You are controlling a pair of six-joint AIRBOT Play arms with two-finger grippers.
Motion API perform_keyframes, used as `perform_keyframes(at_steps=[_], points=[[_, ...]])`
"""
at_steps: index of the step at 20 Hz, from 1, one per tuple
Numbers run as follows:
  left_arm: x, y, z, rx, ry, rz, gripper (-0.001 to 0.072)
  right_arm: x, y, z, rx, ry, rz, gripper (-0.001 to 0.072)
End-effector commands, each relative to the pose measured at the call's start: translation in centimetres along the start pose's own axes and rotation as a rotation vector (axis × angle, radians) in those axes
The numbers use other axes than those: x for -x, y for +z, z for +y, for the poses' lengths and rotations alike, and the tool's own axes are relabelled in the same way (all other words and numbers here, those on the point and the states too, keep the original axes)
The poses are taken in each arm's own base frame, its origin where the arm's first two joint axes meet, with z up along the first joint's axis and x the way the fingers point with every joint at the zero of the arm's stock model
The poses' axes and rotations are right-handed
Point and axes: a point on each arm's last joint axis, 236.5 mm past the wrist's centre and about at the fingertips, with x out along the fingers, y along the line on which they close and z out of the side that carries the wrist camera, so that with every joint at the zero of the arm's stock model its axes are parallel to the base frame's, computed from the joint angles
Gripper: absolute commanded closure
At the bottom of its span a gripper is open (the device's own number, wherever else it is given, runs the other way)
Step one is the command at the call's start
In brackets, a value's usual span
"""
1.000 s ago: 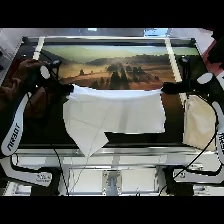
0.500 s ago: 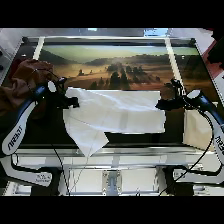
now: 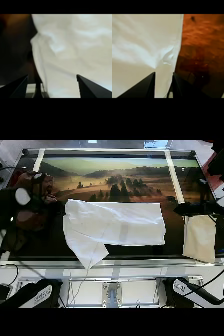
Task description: Fold the shirts.
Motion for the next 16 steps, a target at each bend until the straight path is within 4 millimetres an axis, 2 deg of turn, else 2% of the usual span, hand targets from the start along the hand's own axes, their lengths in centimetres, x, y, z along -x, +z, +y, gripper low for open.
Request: perform_keyframes(at_steps=[1, 2, 4, 6, 9, 16], points=[[-0.3, -9.3, 0.2, 0.212, -0.008, 0.050, 0.0031, 3.7, 0.9, -1.1, -0.078, -0.010, -0.096, 0.0441], [-1.5, -12.4, -0.6, 0.294, -0.043, 0.093, 0.0031, 3.7, 0.9, -0.8, -0.096, 0.011, -0.101, 0.0441], [-3.5, -17.0, -2.7, 0.424, -0.135, 0.163, 0.0031, 3.7, 1.1, -0.4, -0.091, 0.032, -0.113, 0.0441], [-4.9, -19.7, -4.4, 0.498, -0.201, 0.232, 0.0031, 3.8, 1.7, 0.3, -0.084, 0.060, -0.135, 0.0441], [-6.2, -21.1, -5.6, 0.580, -0.256, 0.256, 0.0031, 3.9, 2.1, 1.0, -0.079, 0.091, -0.154, 0.0441], [-7.6, -20.8, -5.6, 0.621, -0.265, 0.234, 0.0032, 3.9, 2.1, 1.2, -0.079, 0.100, -0.154, 0.0441]])
